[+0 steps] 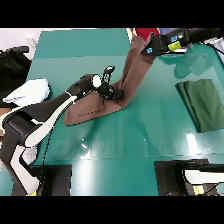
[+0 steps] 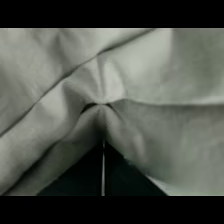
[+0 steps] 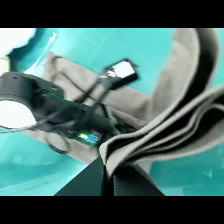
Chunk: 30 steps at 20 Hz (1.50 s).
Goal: Fold the shirts.
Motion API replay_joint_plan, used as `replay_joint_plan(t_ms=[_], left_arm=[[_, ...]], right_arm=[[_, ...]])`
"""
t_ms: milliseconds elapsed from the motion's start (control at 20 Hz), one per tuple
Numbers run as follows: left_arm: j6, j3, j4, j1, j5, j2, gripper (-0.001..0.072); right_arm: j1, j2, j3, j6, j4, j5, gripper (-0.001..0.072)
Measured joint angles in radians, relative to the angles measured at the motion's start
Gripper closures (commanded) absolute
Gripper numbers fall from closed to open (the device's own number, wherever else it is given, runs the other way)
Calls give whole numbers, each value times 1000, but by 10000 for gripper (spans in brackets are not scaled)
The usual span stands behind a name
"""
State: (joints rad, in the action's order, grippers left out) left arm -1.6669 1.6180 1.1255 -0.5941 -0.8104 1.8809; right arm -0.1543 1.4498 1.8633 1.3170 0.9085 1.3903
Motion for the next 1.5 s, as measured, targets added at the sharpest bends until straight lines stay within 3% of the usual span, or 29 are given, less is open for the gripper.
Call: replay_joint_plan(t_ms=[250, 500, 550, 600, 650, 850, 1150, 1200, 1250, 1500], left_arm=[[1, 37, 85, 95, -108, -91, 682], [1, 46, 275, 300, -223, -355, 682], [1, 47, 310, 346, -235, -419, 682], [1, 47, 338, 384, -245, -474, 681], [1, 47, 361, 421, -255, -530, 682], [1, 47, 410, 508, -270, -679, 682], [1, 47, 413, 470, -273, -724, 682], [1, 47, 414, 454, -267, -723, 682], [1, 47, 415, 434, -264, -720, 682], [9, 46, 415, 341, -240, -687, 682]], right_arm=[[-98, 4, 10, 13, -5, -41, 695], [-272, 93, 11, -24, -140, -149, 692], [-325, 129, 11, -47, -184, -198, 597], [-377, 165, 11, -73, -229, -246, 366], [-432, 202, 13, -106, -276, -296, 328], [-537, 304, 53, -166, -317, -401, 334], [-380, 261, -51, -77, -67, -296, 330], [-331, 243, -103, -56, -20, -280, 262], [-274, 224, -162, -35, 13, -263, 123], [-58, 232, -392, 1, -54, -235, 115]])
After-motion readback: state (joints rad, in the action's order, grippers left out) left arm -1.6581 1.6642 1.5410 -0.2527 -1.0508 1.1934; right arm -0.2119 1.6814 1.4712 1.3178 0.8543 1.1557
